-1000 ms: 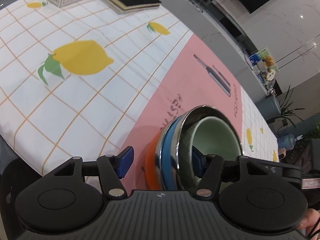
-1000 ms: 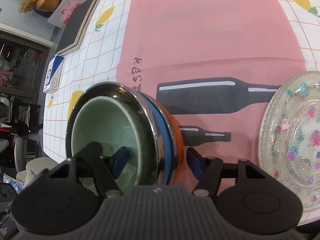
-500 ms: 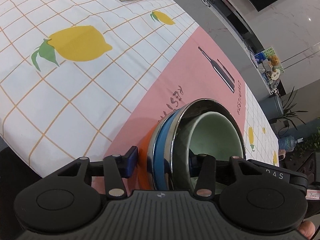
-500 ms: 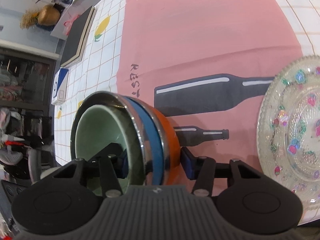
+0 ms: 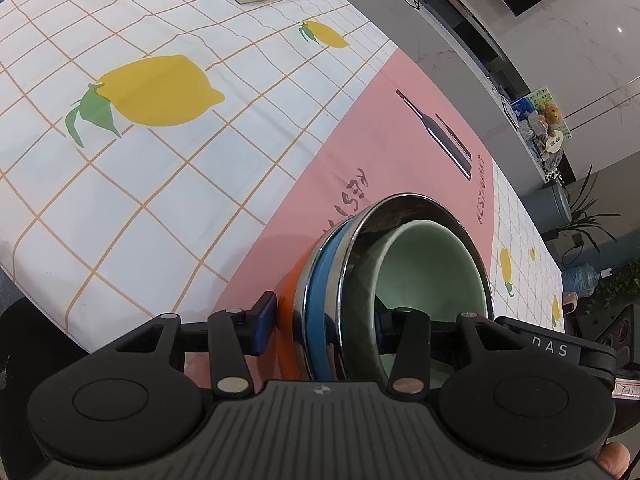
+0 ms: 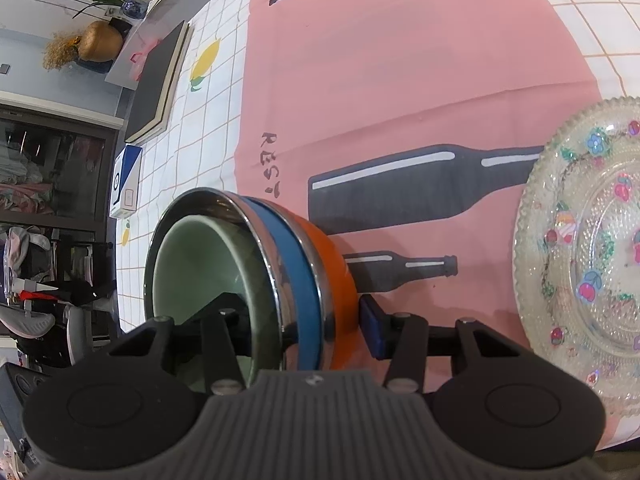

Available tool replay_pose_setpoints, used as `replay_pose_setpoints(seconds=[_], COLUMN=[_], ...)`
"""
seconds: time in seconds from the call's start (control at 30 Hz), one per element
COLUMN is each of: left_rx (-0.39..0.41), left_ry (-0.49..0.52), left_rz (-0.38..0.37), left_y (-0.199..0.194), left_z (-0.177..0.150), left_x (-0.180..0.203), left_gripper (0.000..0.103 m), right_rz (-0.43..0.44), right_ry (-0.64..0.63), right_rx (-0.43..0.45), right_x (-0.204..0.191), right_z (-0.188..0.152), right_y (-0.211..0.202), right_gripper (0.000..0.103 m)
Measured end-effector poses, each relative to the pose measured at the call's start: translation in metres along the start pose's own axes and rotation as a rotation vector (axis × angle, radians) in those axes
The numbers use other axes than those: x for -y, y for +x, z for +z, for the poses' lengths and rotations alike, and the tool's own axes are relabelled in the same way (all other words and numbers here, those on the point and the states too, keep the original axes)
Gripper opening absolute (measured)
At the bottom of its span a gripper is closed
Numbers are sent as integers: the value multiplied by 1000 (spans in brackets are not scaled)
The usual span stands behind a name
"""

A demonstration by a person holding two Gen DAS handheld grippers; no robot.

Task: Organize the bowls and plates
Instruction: 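Lift the bowl stack and carry it over the plate stack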

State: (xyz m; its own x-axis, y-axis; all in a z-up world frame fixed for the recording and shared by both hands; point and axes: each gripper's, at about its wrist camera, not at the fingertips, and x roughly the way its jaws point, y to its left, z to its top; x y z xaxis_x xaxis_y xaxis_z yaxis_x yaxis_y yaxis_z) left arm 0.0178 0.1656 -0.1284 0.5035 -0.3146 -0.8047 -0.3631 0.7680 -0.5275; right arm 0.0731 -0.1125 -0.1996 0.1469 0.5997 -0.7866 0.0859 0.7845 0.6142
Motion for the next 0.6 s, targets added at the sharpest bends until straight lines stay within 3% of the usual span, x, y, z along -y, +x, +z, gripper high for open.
replay_pose_setpoints(seconds=[0.3, 0.6], left_rx=[33, 21], left_ry=[18, 73], left_rz=[-3, -39], left_y=[-15, -16], left_z=[1, -10], left_x=[11, 48], left_gripper=[51, 51], right_rz=[25, 21], right_ry=[-22, -16], right_rx=[19, 55], right_x=[-5, 10], right_z=[1, 2], right_y=[-14, -56], right_gripper=[47, 47])
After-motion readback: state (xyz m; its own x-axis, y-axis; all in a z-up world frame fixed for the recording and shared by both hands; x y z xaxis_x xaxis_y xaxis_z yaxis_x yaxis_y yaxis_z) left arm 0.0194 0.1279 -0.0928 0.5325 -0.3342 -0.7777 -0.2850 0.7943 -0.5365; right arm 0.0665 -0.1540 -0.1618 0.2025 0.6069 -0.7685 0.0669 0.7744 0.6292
